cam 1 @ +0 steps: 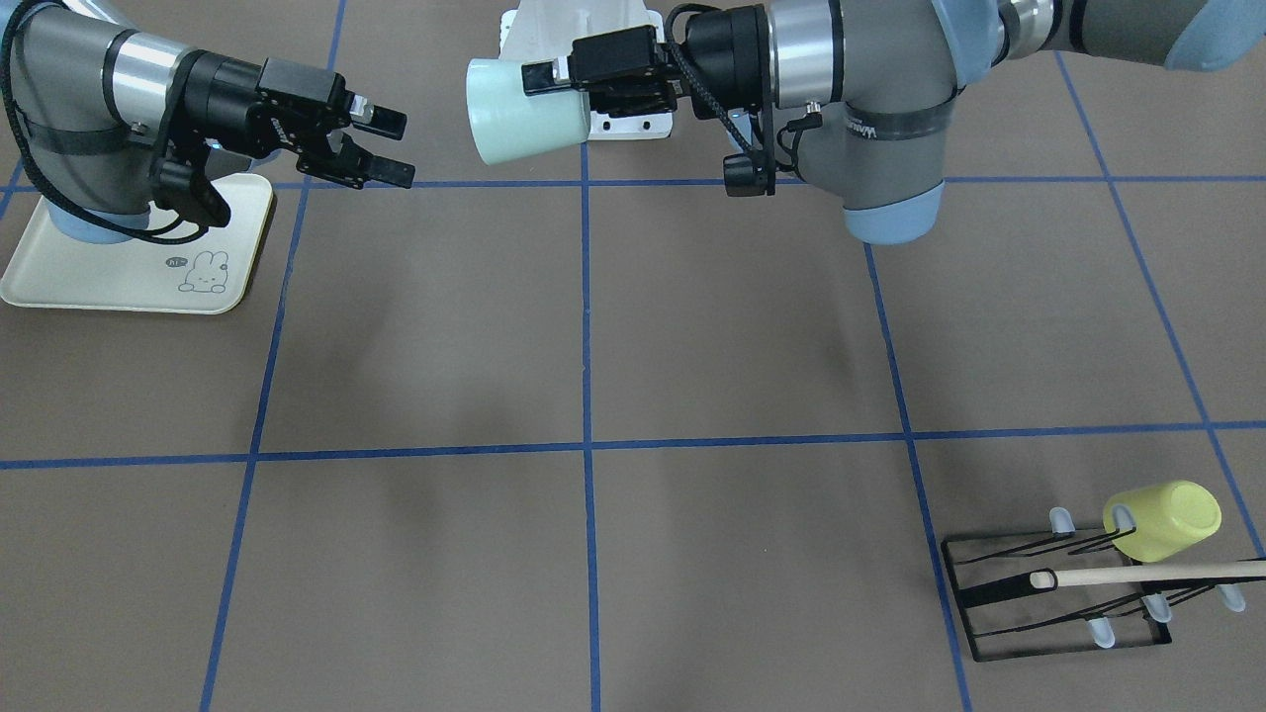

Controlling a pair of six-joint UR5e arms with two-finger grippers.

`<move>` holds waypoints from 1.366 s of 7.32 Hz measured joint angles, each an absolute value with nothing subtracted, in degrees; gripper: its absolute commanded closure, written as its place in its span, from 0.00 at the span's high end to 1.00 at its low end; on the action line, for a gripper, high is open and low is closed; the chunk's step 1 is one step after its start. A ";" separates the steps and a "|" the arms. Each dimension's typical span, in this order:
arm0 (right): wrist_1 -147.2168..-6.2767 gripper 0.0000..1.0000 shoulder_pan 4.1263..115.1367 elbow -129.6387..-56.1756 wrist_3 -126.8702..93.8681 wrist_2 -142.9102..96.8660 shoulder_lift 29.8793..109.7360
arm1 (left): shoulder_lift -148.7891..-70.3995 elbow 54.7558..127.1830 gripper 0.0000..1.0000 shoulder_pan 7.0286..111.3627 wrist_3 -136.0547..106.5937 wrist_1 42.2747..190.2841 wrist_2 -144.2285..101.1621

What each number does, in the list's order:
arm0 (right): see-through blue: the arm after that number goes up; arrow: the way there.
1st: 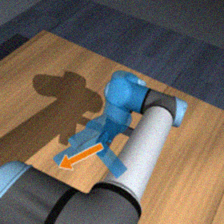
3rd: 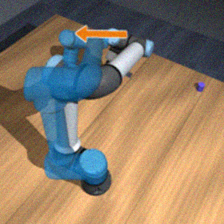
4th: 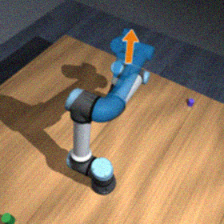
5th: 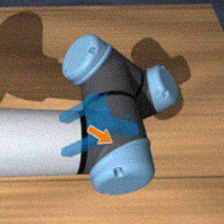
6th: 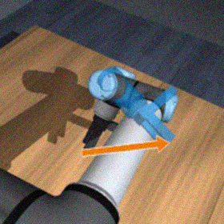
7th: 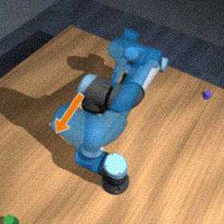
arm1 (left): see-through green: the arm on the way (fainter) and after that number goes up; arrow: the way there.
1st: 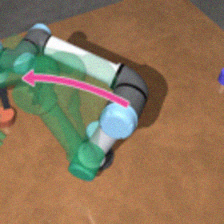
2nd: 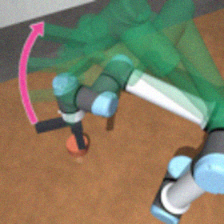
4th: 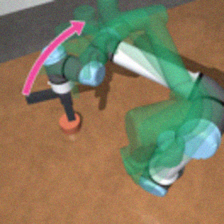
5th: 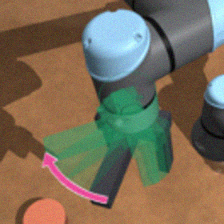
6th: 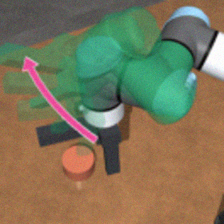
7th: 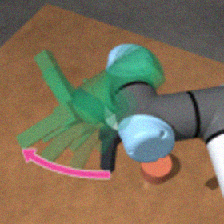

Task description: Left arm grabs green cup and hands to right arm on tray

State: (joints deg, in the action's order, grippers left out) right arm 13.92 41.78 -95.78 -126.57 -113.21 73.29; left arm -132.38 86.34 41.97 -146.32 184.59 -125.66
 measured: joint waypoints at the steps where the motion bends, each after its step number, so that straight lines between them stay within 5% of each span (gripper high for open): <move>1: 15.94 0.99 39.62 -95.78 -126.69 -110.20 72.98 | -132.41 86.44 0.00 41.51 -146.51 185.16 -124.96; 6: 20.56 0.95 34.80 -95.84 -126.74 -105.37 71.74 | -133.20 86.84 0.00 38.92 -146.54 185.41 -121.71; 10: 21.70 0.65 34.28 -95.80 -126.74 -105.29 70.97 | -133.50 87.90 0.00 36.13 -146.59 184.89 -120.02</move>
State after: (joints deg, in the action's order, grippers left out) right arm 21.70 34.28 -95.80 -126.74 -105.29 70.97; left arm -133.50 87.90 36.13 -146.59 184.89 -120.02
